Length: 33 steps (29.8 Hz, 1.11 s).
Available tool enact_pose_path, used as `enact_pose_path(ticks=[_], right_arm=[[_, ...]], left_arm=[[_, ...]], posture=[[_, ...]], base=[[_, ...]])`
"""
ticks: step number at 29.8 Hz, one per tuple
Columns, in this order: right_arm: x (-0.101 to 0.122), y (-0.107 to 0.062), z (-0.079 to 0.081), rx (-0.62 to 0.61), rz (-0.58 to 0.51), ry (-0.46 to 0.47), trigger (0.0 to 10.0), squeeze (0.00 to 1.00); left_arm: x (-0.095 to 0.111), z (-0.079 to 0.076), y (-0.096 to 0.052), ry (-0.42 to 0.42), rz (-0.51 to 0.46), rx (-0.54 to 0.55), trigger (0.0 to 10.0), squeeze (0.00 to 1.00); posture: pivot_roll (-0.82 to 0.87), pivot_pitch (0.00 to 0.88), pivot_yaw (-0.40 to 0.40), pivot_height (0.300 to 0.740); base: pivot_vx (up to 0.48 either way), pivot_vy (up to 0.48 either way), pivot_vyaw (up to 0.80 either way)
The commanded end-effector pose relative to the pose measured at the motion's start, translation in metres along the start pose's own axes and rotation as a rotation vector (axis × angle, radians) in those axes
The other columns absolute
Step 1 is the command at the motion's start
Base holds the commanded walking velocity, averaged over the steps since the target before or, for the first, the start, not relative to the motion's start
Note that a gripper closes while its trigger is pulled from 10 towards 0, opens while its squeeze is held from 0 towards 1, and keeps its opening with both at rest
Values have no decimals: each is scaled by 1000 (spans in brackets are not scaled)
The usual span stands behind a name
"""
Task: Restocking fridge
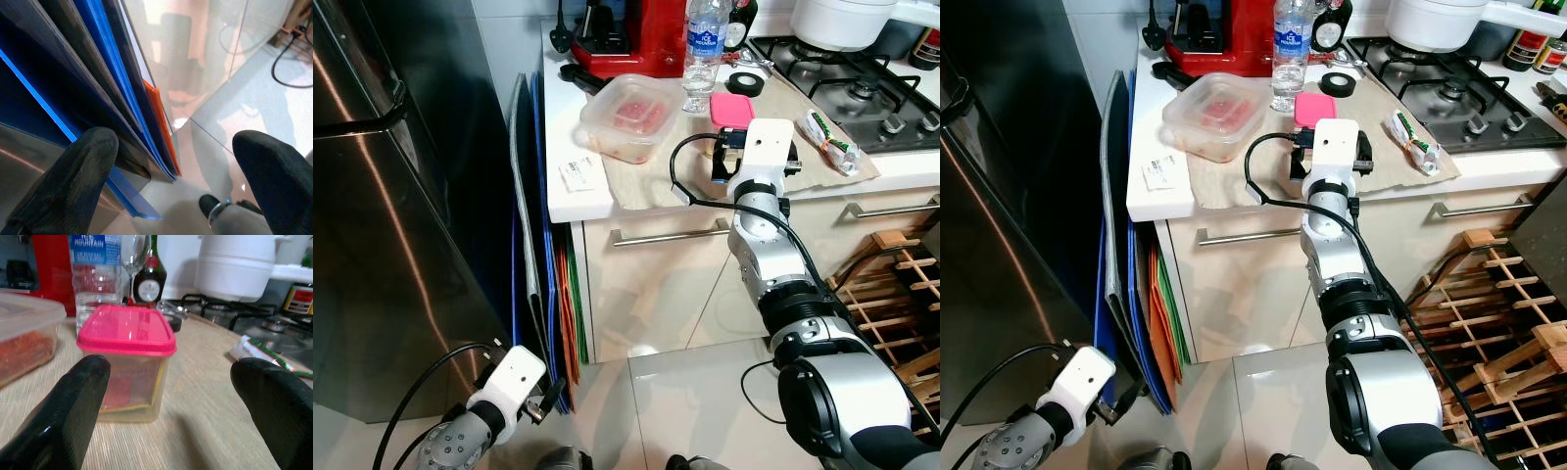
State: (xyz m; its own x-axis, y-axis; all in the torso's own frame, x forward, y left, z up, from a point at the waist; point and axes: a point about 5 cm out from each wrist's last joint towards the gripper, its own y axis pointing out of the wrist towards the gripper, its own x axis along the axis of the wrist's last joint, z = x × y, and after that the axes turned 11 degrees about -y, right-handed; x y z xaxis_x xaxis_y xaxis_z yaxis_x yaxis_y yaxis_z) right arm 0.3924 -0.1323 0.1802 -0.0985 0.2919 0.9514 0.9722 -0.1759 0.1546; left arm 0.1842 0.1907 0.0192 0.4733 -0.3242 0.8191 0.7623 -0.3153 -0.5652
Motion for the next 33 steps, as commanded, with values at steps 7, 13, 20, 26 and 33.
enact_pose_path(ticks=[7, 13, 20, 26, 33], right_arm=[[2, 6, -4, 15, 16, 15, 10000, 0], [1, 11, -8, 14, 34, 18, 10000, 0], [2, 8, -6, 3, 17, 10, 10000, 0], [0, 4, -4, -8, 1, 6, 10000, 0], [0, 0, -8, -46, -24, 10, 10000, 0]], left_arm=[[68, -135, 108, -32, 164, -29, 10000, 0], [82, -154, 120, -40, 196, -43, 10000, 0], [129, -196, 130, -46, 135, -85, 10000, 0], [153, -217, 127, -49, 71, -157, 10000, 0], [179, -223, 126, -64, -38, -120, 10000, 0]], posture=[[263, 98, -2, 740], [269, 103, -1, 740], [268, 113, -1, 740], [261, 111, 0, 740], [243, 100, -6, 740]], base=[[0, 0, 0], [0, 0, 0], [0, 0, 0], [0, 0, 0], [0, 0, 0]])
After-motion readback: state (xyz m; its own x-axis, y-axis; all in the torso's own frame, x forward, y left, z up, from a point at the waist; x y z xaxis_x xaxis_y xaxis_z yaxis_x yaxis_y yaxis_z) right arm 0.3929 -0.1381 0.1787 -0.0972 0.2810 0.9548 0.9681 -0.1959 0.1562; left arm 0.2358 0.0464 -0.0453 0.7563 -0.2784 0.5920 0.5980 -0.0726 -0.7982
